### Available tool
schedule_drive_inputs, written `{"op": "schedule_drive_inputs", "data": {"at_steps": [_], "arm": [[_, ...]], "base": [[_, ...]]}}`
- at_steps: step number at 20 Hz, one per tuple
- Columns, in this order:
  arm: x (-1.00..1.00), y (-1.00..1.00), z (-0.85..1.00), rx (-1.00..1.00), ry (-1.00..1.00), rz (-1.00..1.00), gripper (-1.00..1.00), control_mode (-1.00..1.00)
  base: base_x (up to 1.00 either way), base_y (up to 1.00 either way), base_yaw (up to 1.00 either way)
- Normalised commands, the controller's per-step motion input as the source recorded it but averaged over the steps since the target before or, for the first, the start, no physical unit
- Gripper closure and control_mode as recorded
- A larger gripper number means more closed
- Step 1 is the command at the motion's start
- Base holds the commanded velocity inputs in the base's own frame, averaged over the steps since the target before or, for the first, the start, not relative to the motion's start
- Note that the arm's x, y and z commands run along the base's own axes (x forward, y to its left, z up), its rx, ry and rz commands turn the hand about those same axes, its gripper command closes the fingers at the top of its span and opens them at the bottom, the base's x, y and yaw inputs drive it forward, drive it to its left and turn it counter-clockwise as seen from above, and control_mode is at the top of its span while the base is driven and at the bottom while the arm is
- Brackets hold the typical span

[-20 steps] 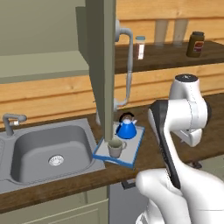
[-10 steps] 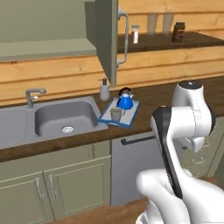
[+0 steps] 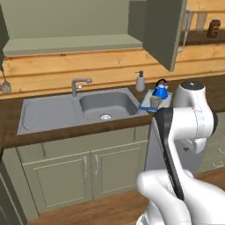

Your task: Pick the kettle from the counter and place it on the tray. Then pick the mug from the cabinet and place it on the tray. Then close the cabinet doors.

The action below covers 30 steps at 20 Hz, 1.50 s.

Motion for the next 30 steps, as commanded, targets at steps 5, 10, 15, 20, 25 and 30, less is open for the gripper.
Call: {"op": "schedule_drive_inputs", "data": {"at_steps": [5, 10, 15, 20, 25, 30], "arm": [[0.0, 0.0, 0.0, 0.0, 0.0, 0.0, -1.0, 1.0], [0.0, 0.0, 0.0, 0.0, 0.0, 0.0, -1.0, 1.0], [0.0, 0.0, 0.0, 0.0, 0.0, 0.0, -1.0, 1.0], [0.0, 0.0, 0.0, 0.0, 0.0, 0.0, -1.0, 1.0], [0.0, 0.0, 0.0, 0.0, 0.0, 0.0, -1.0, 1.0], [0.0, 0.0, 0.0, 0.0, 0.0, 0.0, -1.0, 1.0]], "base": [[0.68, 0.63, 0.29], [0.7, 0.05, 0.23], [0.34, 0.14, 0.03], [0.22, 0.52, -0.01], [0.31, 0.31, 0.0], [0.36, 0.04, -0.04]]}}
